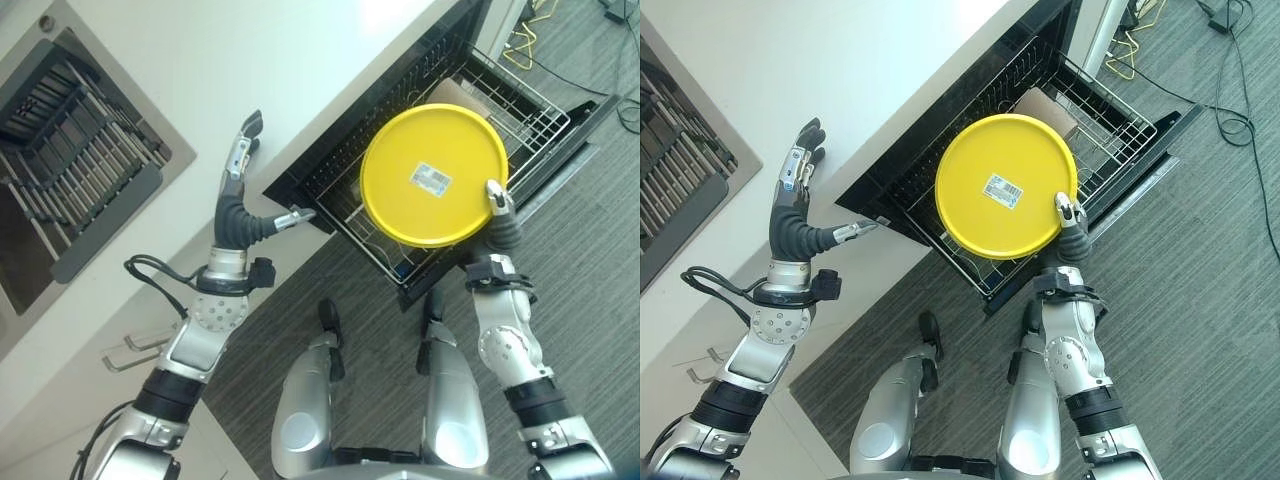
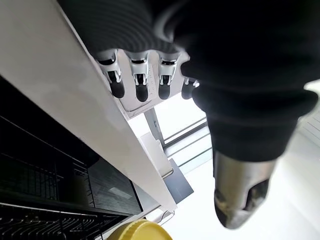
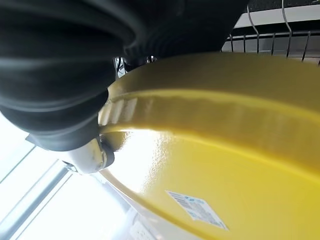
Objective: Place the dishes in the dishwasher.
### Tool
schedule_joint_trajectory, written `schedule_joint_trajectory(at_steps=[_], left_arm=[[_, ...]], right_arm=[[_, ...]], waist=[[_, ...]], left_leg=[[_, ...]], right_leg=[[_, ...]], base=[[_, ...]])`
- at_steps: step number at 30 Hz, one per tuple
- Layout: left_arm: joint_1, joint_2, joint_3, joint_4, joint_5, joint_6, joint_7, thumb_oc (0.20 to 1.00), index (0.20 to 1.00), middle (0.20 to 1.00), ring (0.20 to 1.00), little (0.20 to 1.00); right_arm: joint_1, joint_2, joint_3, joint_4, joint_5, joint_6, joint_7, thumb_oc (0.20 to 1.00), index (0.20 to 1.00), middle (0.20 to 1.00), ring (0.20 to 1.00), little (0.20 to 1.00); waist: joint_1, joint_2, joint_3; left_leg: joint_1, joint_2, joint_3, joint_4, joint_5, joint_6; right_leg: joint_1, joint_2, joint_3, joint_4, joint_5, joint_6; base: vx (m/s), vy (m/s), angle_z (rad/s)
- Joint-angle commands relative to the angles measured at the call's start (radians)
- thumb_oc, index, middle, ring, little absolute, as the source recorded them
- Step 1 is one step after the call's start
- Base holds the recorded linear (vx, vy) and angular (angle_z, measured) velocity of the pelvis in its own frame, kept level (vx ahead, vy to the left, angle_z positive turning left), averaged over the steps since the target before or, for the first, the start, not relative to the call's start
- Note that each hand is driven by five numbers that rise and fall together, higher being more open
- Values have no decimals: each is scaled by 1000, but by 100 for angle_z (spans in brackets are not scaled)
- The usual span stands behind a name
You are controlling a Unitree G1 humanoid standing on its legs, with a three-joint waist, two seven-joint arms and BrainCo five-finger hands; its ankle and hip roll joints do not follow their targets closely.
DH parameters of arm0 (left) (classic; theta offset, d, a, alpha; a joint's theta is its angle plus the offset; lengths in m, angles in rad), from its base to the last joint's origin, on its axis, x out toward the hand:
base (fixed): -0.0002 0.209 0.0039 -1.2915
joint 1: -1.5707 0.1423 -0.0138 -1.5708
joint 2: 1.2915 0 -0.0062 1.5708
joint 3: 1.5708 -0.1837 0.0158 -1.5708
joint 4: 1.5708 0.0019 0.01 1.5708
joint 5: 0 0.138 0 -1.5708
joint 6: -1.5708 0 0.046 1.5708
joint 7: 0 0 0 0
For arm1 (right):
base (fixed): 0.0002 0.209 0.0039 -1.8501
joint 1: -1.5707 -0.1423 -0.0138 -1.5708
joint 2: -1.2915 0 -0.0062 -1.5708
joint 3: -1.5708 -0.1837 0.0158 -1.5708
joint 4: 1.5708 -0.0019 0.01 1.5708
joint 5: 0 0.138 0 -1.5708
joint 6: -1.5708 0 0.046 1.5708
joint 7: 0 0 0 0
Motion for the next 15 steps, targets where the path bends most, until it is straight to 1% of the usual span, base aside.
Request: schedule_joint_trajectory(at_steps=[1,3,4,5,10,13,15], left_arm=[[-6,67,15,-75,9,-27,-14,1000,1000,1000,1000,1000],[-7,81,27,-85,0,-15,-39,1000,1000,1000,1000,1000],[-7,87,32,-86,-6,-15,-47,1000,1000,1000,1000,1000],[-10,105,45,-89,-21,-6,-74,1000,1000,1000,1000,1000],[-24,147,57,-94,-43,6,-117,1000,1000,1000,1000,1000],[-33,163,64,-90,-58,19,-149,1000,1000,1000,1000,1000],[-36,170,66,-86,-61,20,-160,1000,1000,1000,1000,1000]], right_arm=[[-51,6,-22,-90,-164,-58,-37,200,200,200,200,200],[-71,-32,-40,-100,-308,-38,-95,200,200,200,200,200],[-80,-50,-47,-97,-357,-28,-110,200,200,200,200,200],[-108,-96,-59,-83,-430,9,-139,200,200,200,200,200],[-151,-180,-86,-33,-516,28,-169,200,200,200,200,200],[-164,-197,-103,5,-496,24,-200,200,200,200,200,200],[-170,-203,-113,32,-477,27,-212,200,200,200,200,200]], waist=[[22,-42,-27],[31,-54,-27],[35,-58,-27],[44,-72,-27],[69,-102,-27],[83,-116,-27],[89,-119,-27]], left_leg=[[-62,-32,-34,124,-100,35],[-72,-25,-40,159,-112,36],[-75,-23,-41,170,-116,37],[-80,-16,-50,194,-126,39],[-94,-5,-66,244,-150,46],[-105,6,-83,293,-171,51],[-110,12,-88,308,-177,51]], right_leg=[[6,-44,-75,118,-112,30],[5,-47,-84,148,-123,25],[5,-49,-88,158,-126,23],[10,-49,-98,173,-131,20],[22,-49,-126,204,-142,15],[24,-44,-136,252,-161,5],[26,-43,-142,269,-169,1]], base=[[48,-60,17],[45,-68,15],[60,-122,15],[54,-126,15],[18,-133,10],[46,-114,8],[38,-76,9]])
